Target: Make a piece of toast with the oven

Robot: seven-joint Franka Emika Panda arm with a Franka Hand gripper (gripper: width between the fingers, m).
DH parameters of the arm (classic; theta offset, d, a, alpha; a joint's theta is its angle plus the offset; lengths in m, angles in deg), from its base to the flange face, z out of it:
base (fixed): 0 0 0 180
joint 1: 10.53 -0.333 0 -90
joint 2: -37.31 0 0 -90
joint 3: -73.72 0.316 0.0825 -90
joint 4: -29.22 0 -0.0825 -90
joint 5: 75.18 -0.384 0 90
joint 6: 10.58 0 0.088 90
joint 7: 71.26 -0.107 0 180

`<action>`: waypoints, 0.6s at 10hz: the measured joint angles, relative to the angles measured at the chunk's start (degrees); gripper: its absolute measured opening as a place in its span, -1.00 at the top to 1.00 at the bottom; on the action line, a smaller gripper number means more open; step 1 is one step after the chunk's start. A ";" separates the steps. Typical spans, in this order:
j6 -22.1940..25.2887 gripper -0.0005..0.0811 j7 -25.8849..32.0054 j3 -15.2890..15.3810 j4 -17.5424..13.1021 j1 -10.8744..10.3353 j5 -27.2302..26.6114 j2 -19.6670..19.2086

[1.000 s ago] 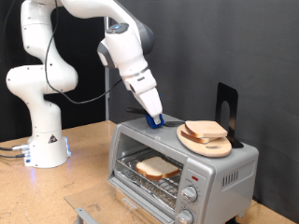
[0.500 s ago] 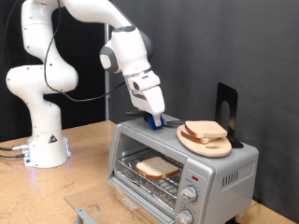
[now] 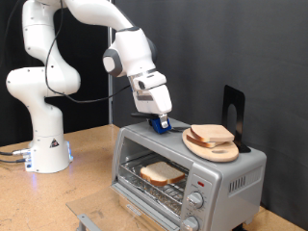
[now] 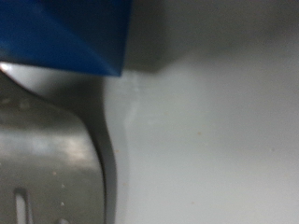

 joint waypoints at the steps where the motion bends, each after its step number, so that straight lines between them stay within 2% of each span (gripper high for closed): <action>1: 0.00 -0.99 0.00 0.04 0.00 -0.10 -0.07 0.03; 6: -0.26 -0.99 -0.16 0.59 0.04 -1.63 -1.82 1.15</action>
